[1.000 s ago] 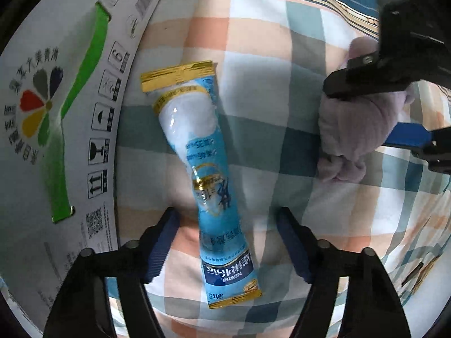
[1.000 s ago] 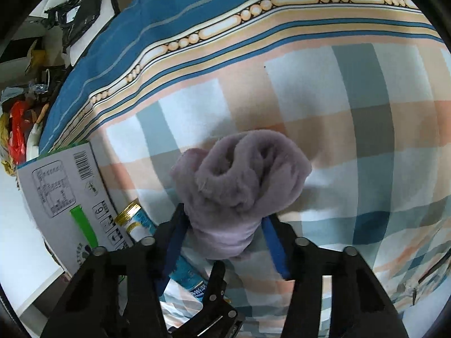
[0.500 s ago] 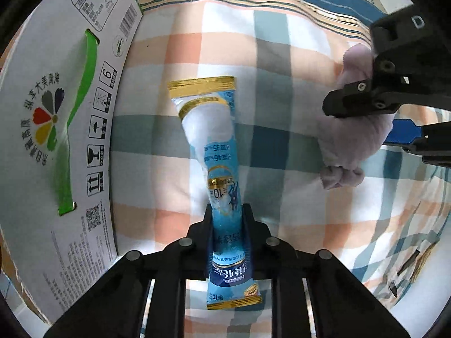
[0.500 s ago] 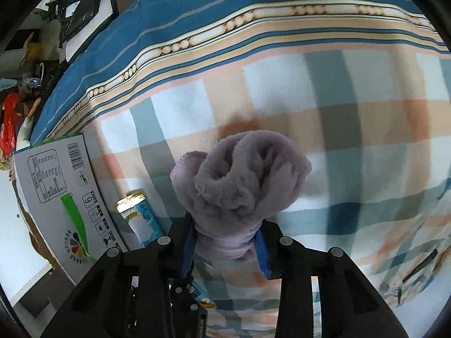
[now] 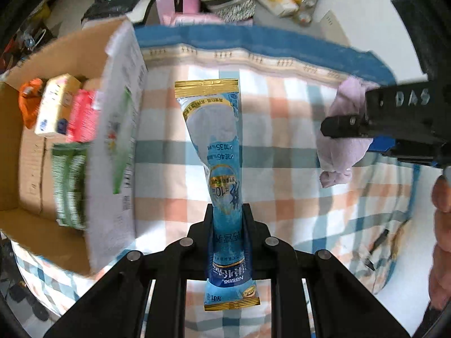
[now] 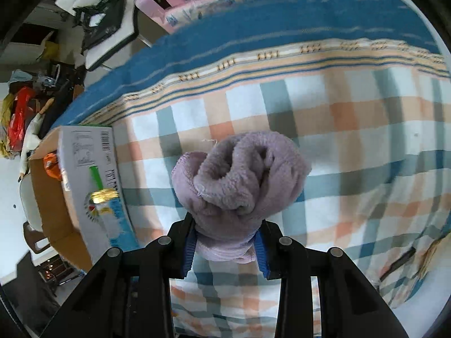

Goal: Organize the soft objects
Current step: 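Carry tube and pink plush into the box and open both tools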

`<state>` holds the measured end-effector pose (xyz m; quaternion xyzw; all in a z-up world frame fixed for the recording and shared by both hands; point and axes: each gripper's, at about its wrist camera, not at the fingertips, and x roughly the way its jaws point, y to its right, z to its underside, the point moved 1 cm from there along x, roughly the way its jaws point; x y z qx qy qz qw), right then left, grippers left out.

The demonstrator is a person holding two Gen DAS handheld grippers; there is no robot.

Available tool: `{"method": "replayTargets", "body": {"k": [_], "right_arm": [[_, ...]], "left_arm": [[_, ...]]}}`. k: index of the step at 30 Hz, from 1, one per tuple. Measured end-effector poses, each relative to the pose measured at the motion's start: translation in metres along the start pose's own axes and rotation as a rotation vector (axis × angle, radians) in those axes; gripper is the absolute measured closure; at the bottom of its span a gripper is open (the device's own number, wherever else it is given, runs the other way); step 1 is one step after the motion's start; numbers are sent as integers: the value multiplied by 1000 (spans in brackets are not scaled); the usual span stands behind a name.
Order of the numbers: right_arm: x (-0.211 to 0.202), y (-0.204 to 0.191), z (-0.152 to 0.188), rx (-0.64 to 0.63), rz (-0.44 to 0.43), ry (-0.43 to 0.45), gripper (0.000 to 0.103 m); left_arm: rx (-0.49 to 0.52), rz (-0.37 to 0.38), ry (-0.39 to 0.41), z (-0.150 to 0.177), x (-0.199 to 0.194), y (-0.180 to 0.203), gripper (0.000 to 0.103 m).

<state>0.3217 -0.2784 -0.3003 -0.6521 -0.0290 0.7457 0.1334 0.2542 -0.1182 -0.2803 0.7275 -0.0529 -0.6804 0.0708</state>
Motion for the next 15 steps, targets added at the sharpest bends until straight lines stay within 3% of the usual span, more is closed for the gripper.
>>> {"method": "replayTargets", "body": {"k": [9, 15], "right_arm": [[-66, -24, 52, -106, -41, 97, 66], [-73, -97, 94, -187, -115, 120, 66]], "left_arm": [[23, 45, 147, 9, -98, -34, 89], [3, 7, 215, 15, -131, -88, 89]]}}
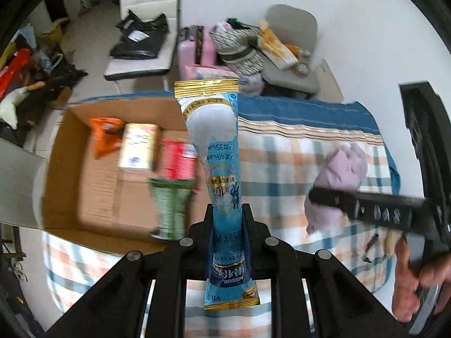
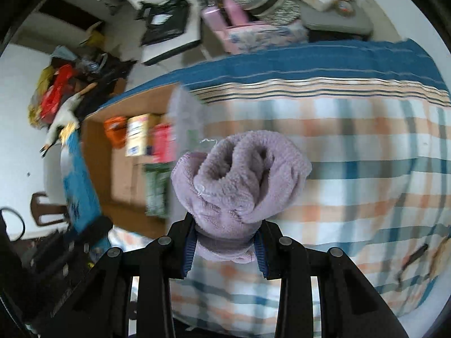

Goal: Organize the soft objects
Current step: 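Carry tube and pink plush into the box and open both tools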

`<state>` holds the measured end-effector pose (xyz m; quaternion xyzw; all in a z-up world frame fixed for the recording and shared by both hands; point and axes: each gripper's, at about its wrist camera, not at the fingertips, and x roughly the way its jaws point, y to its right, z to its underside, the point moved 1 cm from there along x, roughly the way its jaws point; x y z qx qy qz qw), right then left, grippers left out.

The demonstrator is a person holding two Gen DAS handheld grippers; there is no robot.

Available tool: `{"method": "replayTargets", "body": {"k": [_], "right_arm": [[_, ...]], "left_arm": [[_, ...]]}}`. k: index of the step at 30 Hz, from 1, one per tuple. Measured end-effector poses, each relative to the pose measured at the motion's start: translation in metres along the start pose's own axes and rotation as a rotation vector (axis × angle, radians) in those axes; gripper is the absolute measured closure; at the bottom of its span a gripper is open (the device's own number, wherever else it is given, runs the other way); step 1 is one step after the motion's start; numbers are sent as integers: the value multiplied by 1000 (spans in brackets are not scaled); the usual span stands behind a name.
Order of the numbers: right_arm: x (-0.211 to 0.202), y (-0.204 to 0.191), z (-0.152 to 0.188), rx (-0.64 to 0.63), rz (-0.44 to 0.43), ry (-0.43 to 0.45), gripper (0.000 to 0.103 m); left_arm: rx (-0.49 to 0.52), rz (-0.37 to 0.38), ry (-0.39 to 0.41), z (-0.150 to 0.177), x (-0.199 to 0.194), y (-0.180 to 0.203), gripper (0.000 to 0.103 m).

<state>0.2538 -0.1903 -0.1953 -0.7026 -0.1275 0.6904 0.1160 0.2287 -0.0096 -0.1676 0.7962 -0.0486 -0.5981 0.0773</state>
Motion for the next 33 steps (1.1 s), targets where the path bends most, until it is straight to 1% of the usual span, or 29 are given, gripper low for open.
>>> {"method": "replayTargets", "body": {"k": [5, 10, 13, 17, 20, 24, 28, 33], "right_arm": [[10, -73, 19, -63, -47, -5, 66], [36, -138, 32, -121, -76, -35, 66], [52, -168, 34, -151, -75, -55, 66], [75, -198, 30, -174, -52, -76, 66], [96, -210, 22, -185, -28, -88, 66], [119, -220, 15, -194, 26, -91, 66], [145, -226, 7, -203, 80, -106, 66], [170, -231, 2, -216, 139, -131, 65]], "left_arm": [[-33, -57, 24, 2, -15, -60, 89], [-58, -108, 36, 2, -21, -117, 89], [-74, -127, 34, 1, -19, -142, 89], [-83, -142, 15, -3, -8, -168, 89], [-89, -151, -7, -5, 5, -183, 89], [-94, -136, -66, -8, 32, -200, 89], [-103, -117, -136, -13, 62, -211, 89], [-101, -88, -241, -13, 100, -219, 89]]}}
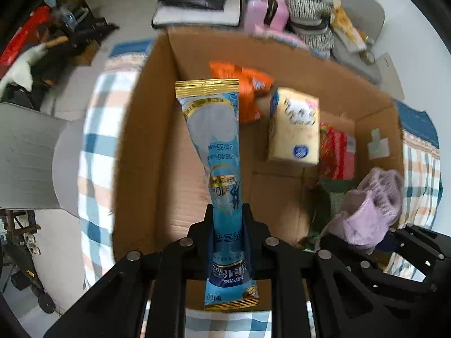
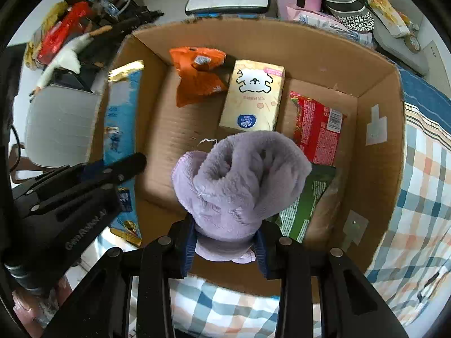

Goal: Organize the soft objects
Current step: 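Carry tube and pink plush into the box and open both tools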

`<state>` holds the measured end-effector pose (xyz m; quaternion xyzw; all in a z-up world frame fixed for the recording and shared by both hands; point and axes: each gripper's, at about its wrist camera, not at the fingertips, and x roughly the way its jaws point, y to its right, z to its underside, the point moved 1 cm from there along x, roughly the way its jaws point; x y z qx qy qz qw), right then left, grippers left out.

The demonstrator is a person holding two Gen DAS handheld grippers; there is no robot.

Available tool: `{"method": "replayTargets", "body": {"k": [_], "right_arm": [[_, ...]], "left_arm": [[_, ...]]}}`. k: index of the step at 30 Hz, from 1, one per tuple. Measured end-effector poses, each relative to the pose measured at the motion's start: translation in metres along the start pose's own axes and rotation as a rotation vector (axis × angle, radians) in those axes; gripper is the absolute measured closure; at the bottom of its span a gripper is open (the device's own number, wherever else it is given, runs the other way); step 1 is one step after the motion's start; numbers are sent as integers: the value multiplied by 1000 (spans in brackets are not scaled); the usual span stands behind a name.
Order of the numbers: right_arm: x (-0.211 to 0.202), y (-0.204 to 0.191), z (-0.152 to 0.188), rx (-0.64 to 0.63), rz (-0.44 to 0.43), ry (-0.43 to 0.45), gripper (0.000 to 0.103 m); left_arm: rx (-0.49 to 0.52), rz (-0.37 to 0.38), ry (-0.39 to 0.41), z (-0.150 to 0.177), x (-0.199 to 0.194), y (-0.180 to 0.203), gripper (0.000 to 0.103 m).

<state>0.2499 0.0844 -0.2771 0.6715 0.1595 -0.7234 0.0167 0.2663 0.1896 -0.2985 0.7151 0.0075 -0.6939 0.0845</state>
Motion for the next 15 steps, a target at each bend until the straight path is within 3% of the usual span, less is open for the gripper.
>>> {"method": "replayTargets", "body": {"k": [7, 15], "right_arm": [[26, 4, -8, 14, 41, -46, 64], [34, 14, -13, 28, 41, -66, 58]], "left_arm": [[24, 1, -91, -6, 34, 2, 88], [28, -32, -114, -9, 42, 4, 85]]}}
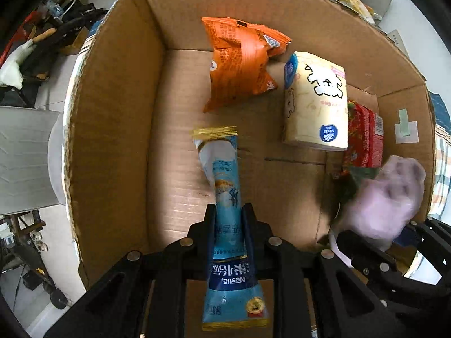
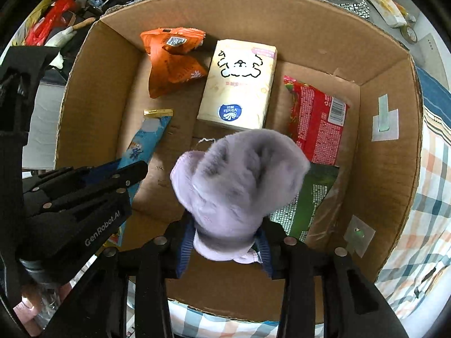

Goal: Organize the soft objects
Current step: 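Carry tube and pink plush into the box and open both tools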

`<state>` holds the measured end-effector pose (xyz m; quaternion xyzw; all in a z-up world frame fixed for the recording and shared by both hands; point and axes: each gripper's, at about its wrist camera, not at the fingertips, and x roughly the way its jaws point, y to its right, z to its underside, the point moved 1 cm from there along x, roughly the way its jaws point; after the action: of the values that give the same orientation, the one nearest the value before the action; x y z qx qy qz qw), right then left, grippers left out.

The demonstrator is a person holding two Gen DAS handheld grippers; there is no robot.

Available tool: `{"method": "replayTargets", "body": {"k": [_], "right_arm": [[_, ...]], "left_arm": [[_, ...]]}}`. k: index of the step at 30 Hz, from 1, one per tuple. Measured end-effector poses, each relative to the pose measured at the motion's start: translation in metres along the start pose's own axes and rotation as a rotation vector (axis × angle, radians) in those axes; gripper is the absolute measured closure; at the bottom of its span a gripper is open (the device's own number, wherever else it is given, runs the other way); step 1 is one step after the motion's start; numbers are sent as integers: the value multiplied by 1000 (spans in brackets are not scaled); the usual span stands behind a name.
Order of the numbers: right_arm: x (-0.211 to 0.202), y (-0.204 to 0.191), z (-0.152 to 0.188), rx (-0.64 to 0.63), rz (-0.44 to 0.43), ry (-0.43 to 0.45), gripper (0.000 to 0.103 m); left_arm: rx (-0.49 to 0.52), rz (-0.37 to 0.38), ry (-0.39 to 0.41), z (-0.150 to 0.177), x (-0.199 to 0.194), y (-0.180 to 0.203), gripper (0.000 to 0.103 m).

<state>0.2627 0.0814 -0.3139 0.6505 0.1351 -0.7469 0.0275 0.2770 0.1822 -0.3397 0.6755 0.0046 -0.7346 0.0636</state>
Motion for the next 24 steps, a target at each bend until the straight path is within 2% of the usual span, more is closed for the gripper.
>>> {"method": "replayTargets", "body": {"k": [3, 7, 10, 12, 13, 14, 16, 17, 24], "right_arm": [[-3, 2, 0, -11, 0, 3, 48], [-9, 6, 2, -13, 9, 15, 40], [-13, 13, 6, 2, 23, 27, 24], [-16, 18, 9, 11, 44, 41, 8], [-18, 22, 11, 15, 54, 47, 5], [-19, 24, 12, 19, 66, 55, 2], [-21, 25, 15, 29, 83, 63, 1], [-23, 22, 16, 32, 93, 66, 1], [-33, 20, 35, 59, 140, 120, 0]], "left_arm": [[6, -25, 8, -3, -2, 1, 84], [3, -38, 34, -1, -12, 2, 78], [-11, -33, 60, 1, -24, 0, 69], [-15, -36, 91, 3, -32, -2, 63], [-14, -41, 106, 4, -37, -3, 51], [-13, -45, 119, 6, -40, -2, 32], [-12, -57, 154, 11, -47, -3, 11], [-10, -59, 165, 13, -51, -3, 9], [-7, -73, 246, 29, -70, -5, 8]]}}
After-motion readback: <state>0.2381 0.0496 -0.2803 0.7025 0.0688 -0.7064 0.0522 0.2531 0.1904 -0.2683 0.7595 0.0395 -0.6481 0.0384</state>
